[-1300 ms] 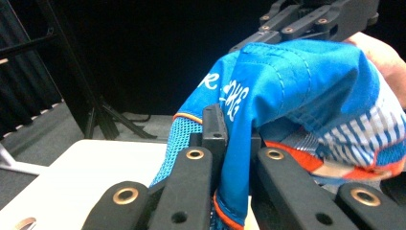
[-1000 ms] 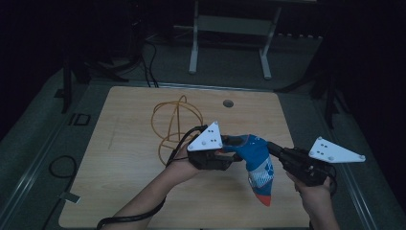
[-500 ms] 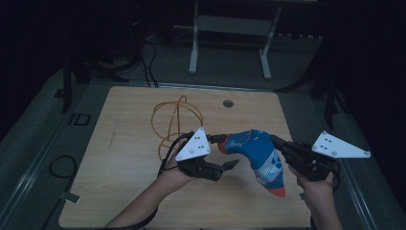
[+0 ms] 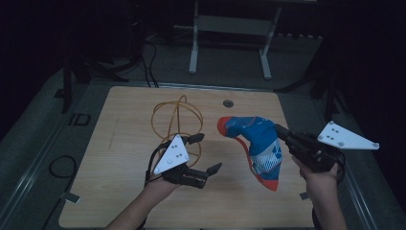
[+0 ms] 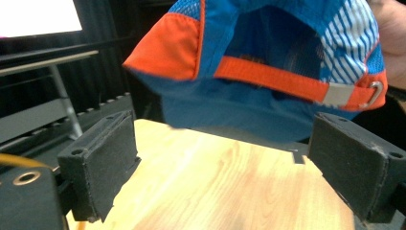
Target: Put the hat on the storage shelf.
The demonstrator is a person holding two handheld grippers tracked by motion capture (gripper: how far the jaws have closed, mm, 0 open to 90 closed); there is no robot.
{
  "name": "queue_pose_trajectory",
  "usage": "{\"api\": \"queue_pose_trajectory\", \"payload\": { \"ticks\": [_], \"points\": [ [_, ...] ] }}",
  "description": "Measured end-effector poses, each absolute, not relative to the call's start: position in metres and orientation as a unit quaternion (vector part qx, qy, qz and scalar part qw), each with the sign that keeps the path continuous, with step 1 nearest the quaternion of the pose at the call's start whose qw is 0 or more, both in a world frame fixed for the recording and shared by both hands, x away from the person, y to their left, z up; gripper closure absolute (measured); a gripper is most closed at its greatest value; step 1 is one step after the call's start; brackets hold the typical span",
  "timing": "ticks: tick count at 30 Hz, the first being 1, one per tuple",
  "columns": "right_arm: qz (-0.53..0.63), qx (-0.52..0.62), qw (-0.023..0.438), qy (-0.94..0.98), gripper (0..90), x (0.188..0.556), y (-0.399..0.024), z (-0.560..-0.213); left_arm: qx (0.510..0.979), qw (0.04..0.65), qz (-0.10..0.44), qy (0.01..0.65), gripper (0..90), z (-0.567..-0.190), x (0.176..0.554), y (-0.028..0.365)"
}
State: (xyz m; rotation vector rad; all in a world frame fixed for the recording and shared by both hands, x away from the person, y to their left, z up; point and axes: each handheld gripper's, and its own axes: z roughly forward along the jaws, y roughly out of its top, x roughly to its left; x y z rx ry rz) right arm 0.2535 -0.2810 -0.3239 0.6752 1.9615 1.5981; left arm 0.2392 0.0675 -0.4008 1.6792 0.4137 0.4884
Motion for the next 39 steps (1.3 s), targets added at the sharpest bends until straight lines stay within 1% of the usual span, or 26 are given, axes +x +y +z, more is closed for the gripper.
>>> {"api": "queue_pose_trajectory", "payload": {
  "ticks": [8,9,11,18,21,23,29,39],
  "points": [
    [0.593,0.251,0.263,0.718,90.0,0.267,-0.271,-0.312,0.733,0.608,0.237,0.195,10.2,-0.414,0.229,0.087],
    [0.592,0.250,0.265,0.719,90.0,0.269,-0.269,-0.310,0.732,0.607,0.236,0.199,10.2,-0.417,0.228,0.090],
    [0.593,0.251,0.265,0.718,90.0,0.273,-0.265,-0.306,0.729,0.600,0.255,0.207,10.2,-0.423,0.226,0.097],
    [0.593,0.247,0.267,0.718,90.0,0.285,-0.249,-0.295,0.726,0.586,0.268,0.239,10.1,-0.444,0.223,0.118],
    [0.588,0.244,0.269,0.723,90.0,0.293,-0.236,-0.290,0.726,0.580,0.275,0.247,10.1,-0.454,0.221,0.126],
    [0.591,0.243,0.261,0.724,90.0,0.299,-0.228,-0.288,0.725,0.577,0.276,0.254,10.1,-0.462,0.219,0.131],
    [0.587,0.240,0.256,0.730,90.0,0.313,-0.205,-0.283,0.717,0.576,0.275,0.281,10.1,-0.486,0.216,0.148],
    [0.578,0.235,0.247,0.742,90.0,0.337,-0.159,-0.274,0.713,0.557,0.276,0.326,10.2,-0.527,0.209,0.175]
  ]
}}
